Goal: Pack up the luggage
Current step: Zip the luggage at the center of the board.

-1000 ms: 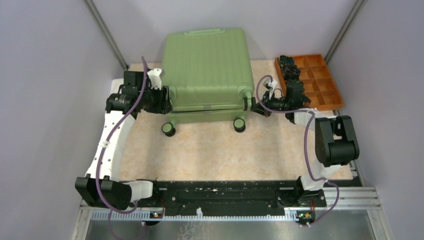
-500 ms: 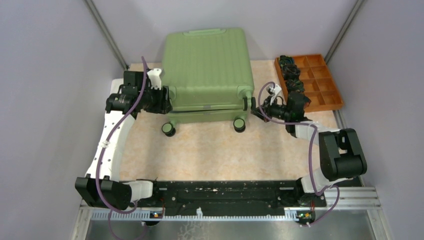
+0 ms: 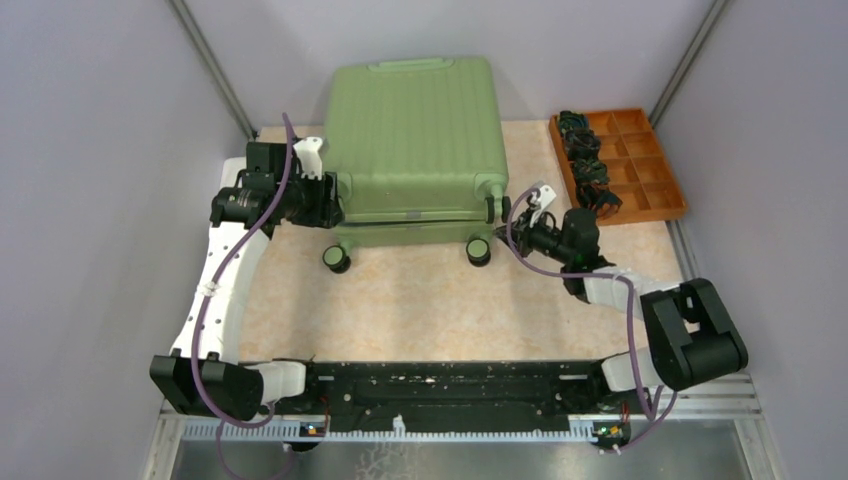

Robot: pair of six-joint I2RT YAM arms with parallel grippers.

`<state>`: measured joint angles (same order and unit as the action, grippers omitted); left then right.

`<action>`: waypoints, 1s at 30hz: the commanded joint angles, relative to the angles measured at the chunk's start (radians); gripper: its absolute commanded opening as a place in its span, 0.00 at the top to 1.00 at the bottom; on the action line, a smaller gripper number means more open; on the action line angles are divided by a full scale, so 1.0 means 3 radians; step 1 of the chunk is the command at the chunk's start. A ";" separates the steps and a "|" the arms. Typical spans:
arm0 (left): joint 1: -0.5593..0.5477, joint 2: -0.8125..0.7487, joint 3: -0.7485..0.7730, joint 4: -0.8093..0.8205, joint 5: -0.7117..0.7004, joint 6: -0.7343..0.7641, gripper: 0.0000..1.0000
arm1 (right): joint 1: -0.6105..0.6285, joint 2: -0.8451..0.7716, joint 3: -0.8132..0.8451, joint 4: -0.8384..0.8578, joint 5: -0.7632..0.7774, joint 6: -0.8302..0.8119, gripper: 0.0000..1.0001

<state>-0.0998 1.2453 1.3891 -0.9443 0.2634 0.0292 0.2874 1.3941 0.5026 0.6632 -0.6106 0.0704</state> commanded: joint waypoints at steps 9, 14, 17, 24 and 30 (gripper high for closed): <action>-0.0048 -0.0210 0.0110 0.0642 0.0477 0.0030 1.00 | 0.0889 -0.0076 -0.0417 0.1284 0.0693 0.0125 1.00; -0.0050 -0.0223 0.0095 0.0652 0.0478 0.0057 1.00 | 0.1228 0.0060 -0.0396 0.1489 0.1057 0.0005 1.00; -0.0051 -0.0245 -0.0003 0.0696 0.0493 0.0104 1.00 | 0.1540 0.0361 -0.0194 0.1600 0.1249 -0.0025 1.00; -0.0051 -0.0277 -0.0201 0.0773 0.0527 0.0186 1.00 | 0.1726 0.0705 0.0098 0.1647 0.1312 -0.0040 1.00; -0.0051 -0.0296 -0.0223 0.0826 0.0542 0.0229 1.00 | 0.1928 0.0921 0.0324 0.1654 0.1410 -0.0106 1.00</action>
<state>-0.0856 1.2194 1.2953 -0.8906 0.2459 0.0788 0.7780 1.6302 0.5034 1.0874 -0.0380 0.0113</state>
